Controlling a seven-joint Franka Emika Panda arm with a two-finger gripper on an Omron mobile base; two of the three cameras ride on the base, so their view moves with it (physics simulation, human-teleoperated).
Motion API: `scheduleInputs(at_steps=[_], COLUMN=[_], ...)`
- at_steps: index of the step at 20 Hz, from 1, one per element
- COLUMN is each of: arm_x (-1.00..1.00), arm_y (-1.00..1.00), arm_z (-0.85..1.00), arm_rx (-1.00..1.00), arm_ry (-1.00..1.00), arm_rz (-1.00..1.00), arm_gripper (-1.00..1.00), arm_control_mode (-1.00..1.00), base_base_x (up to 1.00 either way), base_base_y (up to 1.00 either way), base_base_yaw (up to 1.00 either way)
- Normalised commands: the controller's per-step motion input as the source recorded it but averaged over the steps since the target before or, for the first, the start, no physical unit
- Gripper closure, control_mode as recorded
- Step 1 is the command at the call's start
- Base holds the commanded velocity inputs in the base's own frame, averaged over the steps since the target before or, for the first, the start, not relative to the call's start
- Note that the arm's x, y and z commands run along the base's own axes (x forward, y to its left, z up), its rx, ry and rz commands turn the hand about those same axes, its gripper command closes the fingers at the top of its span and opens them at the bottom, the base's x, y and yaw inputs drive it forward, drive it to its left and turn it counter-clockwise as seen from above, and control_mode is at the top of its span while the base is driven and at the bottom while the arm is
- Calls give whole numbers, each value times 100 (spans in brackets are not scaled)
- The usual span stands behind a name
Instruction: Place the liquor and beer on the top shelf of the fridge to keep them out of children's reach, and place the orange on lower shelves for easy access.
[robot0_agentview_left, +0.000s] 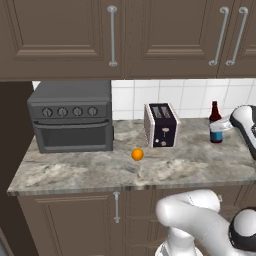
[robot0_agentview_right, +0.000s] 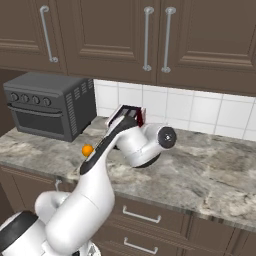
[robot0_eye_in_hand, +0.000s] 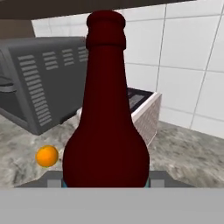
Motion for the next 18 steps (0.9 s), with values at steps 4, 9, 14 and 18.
scheduleInputs(at_steps=[4,9,14,18], arm_x=[-21,-43,-38,-21], arm_y=[56,60,55,46], arm_z=[4,12,22,33], arm_rx=[0,0,0,0], arm_ry=[-5,-3,0,0], arm_rz=[-22,-24,-22,-21], arm_gripper=[100,100,100,100], arm_control_mode=[-100,-100,-100,-100], base_base_x=[0,0,0,0], base_base_y=[0,0,0,0], base_base_yaw=[0,0,0,0])
